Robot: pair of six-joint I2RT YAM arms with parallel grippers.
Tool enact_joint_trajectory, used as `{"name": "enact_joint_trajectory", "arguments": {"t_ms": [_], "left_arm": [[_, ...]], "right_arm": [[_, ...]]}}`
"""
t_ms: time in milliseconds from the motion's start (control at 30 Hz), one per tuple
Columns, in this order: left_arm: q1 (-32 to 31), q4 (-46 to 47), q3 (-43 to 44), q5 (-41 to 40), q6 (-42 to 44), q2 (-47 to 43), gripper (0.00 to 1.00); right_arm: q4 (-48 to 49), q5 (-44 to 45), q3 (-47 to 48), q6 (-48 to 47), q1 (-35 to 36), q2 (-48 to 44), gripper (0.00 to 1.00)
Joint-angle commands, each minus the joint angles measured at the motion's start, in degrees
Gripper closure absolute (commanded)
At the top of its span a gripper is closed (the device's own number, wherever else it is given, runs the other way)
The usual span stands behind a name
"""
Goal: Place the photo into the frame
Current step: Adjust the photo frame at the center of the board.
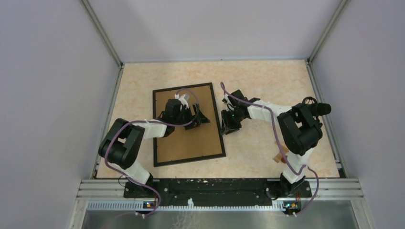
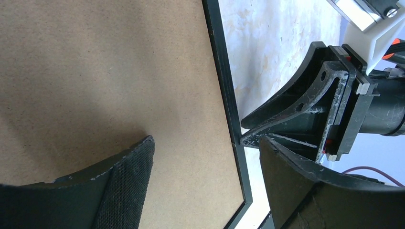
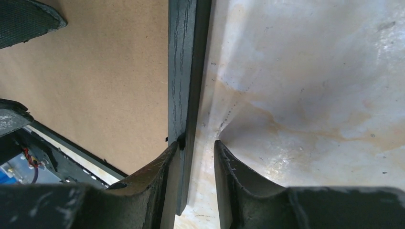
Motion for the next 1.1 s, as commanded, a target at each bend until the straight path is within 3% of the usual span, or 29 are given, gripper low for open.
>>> {"name": "enact_joint_trajectory", "arguments": {"t_ms": [0,333,800,967,1067], "left_arm": [[0.6,-2.8,-1.5,-3.3,0.5,2.0,0.15],[0.6,-2.9,-1.5,-3.5,0.4,2.0,0.15],[0.6,-2.5,-2.0,-3.2,0.5,1.5,0.15],[0.6,-2.4,-2.1,-3.3,0.5,1.5,0.15],[0.6,-2.4,-2.2,-3.3,0.5,1.3,0.15]], "right_arm": [[0.6,-0.2,1.4,-1.6,0.6,2.2,0.69],[0.8,2.0,1.4,0.2,2.4,5.5,0.69],[-15.0,32.7,14.8,8.1,9.9,21.3,0.71],[-19.5,29.5,23.7,4.0,9.9,19.0,0.67],[-19.4,18.9,27.6,0.0,7.9,15.6,0.57]]}}
